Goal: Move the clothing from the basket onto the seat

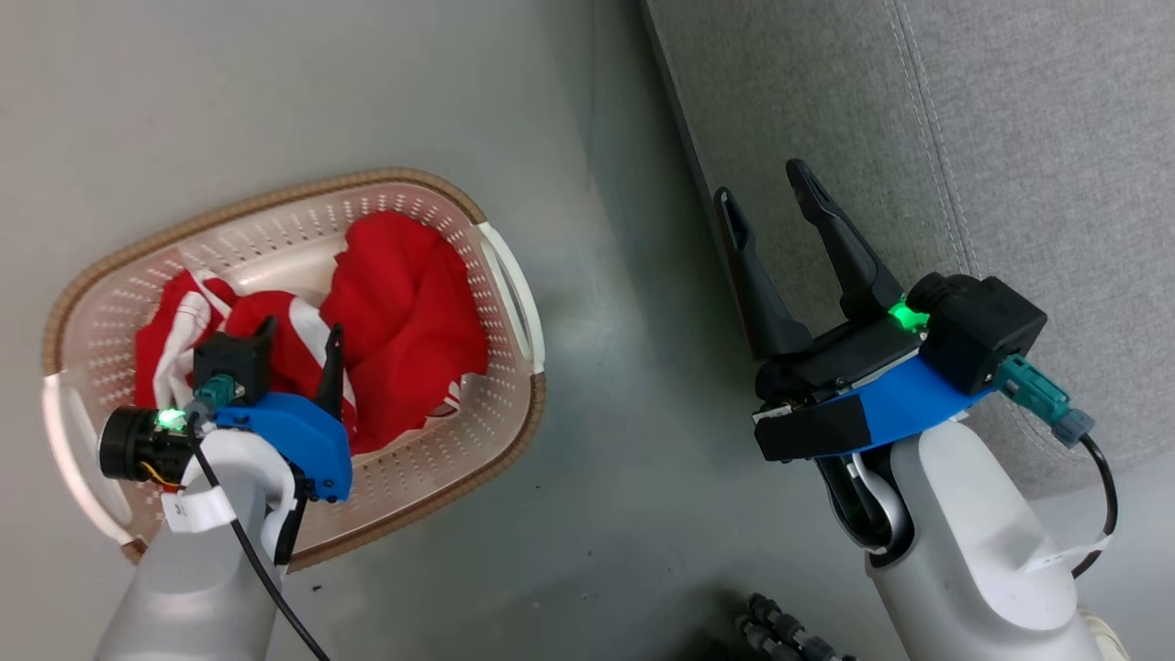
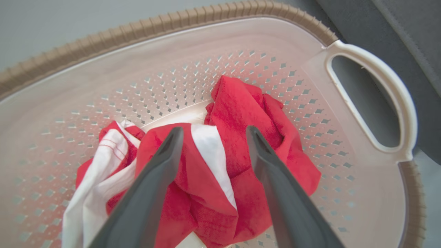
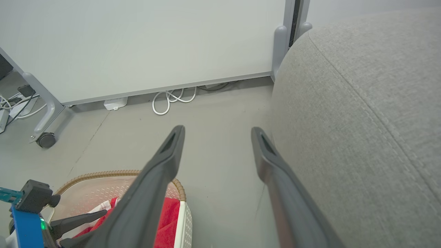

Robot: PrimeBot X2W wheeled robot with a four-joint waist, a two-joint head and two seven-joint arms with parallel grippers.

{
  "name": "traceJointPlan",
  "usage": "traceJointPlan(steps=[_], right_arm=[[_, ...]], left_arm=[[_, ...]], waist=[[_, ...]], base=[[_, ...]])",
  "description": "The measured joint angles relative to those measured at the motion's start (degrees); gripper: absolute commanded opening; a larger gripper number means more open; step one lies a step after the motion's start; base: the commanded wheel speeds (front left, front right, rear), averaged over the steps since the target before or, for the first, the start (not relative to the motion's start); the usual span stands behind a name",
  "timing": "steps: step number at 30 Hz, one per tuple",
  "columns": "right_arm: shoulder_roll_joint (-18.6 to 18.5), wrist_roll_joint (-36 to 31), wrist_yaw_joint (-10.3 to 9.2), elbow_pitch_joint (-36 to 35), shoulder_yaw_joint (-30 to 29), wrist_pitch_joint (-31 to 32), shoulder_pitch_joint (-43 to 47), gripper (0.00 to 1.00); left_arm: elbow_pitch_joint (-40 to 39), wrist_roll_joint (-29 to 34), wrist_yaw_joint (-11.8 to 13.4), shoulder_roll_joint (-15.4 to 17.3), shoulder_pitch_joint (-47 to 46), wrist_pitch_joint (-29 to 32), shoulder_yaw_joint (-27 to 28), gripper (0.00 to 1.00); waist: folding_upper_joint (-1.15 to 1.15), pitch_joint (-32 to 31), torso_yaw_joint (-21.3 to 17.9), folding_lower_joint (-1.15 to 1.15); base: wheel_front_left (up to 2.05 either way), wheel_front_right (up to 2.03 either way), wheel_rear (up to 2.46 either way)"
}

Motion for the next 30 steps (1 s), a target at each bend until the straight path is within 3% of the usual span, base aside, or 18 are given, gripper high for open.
traceJointPlan(steps=[6,17,23,24,26,30], right_arm=[[0.01,0.48,0.01,-2.01,1.55,-0.02,-1.11,1.0],[0.0,1.85,0.0,-2.64,2.98,-0.02,-1.48,1.0],[0.0,2.36,0.0,-2.53,3.28,-0.02,-1.5,1.0],[0.0,2.43,0.0,-2.49,3.31,-0.02,-1.5,1.0],[0.0,2.52,0.0,-2.46,3.35,-0.02,-1.52,1.0],[0.0,2.6,0.0,-2.44,3.37,-0.02,-1.68,1.0]], left_arm=[[3.91,-0.67,0.97,0.38,-3.72,1.01,0.38,1.0],[9.92,-0.53,8.14,0.84,-8.23,2.92,0.73,1.0],[12.8,-1.36,9.38,0.2,-9.0,5.54,0.77,1.0],[13.15,-1.41,9.39,0.11,-9.01,6.06,0.71,0.52],[13.51,-1.44,9.34,0.05,-9.03,6.56,0.59,0.0],[14.15,-2.13,8.24,-0.32,-9.24,7.66,0.46,0.0]], waist=[[0.0,3.35,-1.95,0.0],[0.0,6.19,-3.14,-0.01],[0.0,6.21,-3.25,-0.01],[0.0,6.14,-3.24,-0.01],[0.0,6.01,-3.21,-0.01],[0.0,5.95,-3.18,-0.01]], base=[[0.0,0.0,0.0],[0.0,0.0,0.0],[0.0,0.0,0.0],[0.0,0.0,0.0],[0.0,0.0,0.0],[0.0,0.0,0.0]])
